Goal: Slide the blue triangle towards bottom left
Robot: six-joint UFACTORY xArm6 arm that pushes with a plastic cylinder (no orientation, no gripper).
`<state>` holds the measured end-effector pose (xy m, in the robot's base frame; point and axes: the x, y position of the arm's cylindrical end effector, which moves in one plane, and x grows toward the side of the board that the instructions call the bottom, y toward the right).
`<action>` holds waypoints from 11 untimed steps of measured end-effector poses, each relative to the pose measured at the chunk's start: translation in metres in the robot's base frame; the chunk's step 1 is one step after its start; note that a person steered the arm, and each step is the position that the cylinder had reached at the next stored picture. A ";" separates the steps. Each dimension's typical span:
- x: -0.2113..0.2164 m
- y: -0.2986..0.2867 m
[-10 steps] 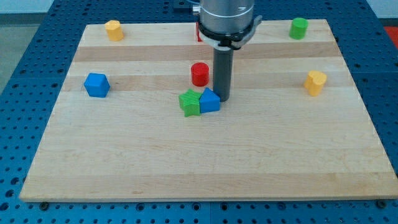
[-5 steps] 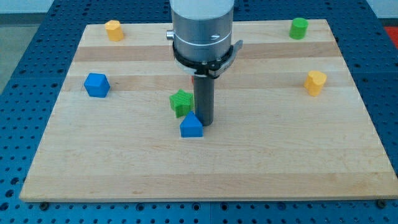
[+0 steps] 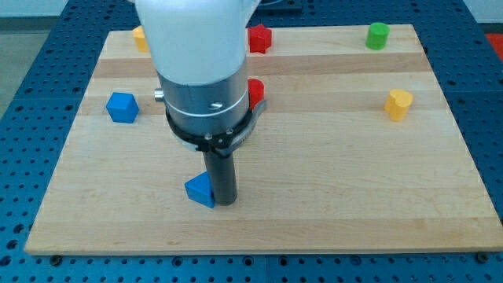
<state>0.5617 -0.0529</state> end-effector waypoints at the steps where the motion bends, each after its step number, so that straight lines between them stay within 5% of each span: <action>1: 0.002 -0.009; 5: -0.027 -0.028; 11: -0.006 -0.099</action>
<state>0.5553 -0.1522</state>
